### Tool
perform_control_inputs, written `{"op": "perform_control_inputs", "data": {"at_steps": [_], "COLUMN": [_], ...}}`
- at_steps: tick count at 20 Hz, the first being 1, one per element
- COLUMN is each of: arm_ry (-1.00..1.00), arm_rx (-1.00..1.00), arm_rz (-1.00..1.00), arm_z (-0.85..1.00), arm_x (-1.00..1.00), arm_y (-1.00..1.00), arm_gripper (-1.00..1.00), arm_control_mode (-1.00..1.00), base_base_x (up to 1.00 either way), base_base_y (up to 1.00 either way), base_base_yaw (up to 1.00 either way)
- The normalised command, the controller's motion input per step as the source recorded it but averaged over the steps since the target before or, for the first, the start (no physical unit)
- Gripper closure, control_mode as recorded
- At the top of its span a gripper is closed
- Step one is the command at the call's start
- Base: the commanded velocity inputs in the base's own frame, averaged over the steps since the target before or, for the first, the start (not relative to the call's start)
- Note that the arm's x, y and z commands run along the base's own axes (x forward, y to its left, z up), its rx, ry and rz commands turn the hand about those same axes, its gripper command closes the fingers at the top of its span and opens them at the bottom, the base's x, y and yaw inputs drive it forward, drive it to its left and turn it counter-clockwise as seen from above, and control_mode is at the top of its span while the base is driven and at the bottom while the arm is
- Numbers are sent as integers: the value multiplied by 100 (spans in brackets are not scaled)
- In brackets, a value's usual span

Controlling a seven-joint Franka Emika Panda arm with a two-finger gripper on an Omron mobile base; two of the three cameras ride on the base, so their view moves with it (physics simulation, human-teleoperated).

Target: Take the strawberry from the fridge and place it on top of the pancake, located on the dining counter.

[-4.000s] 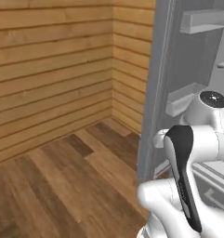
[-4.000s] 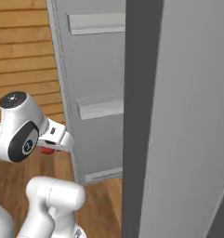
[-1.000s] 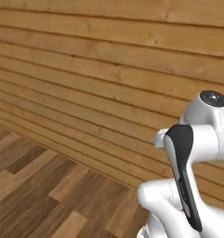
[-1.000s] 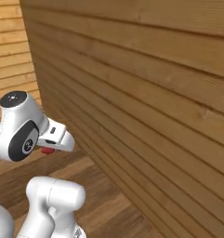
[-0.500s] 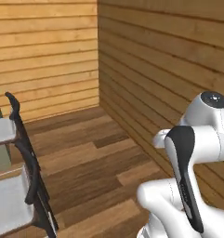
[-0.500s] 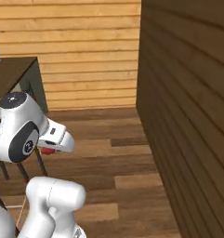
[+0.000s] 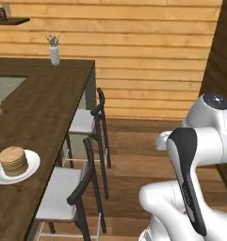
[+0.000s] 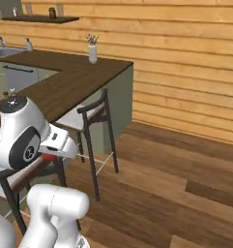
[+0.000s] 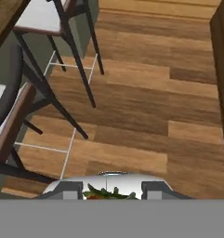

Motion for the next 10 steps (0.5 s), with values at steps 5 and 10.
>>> {"op": "perform_control_inputs", "data": {"at_steps": [5,10], "arm_ry": [0,0], "arm_rx": [0,0], "arm_rz": [0,0], "arm_z": [0,0], "arm_x": [0,0], "arm_y": [0,0], "arm_gripper": [100,100], "arm_control_mode": [100,100], "base_base_x": [51,17], "base_base_y": [-55,-47], "base_base_yaw": [85,87]}}
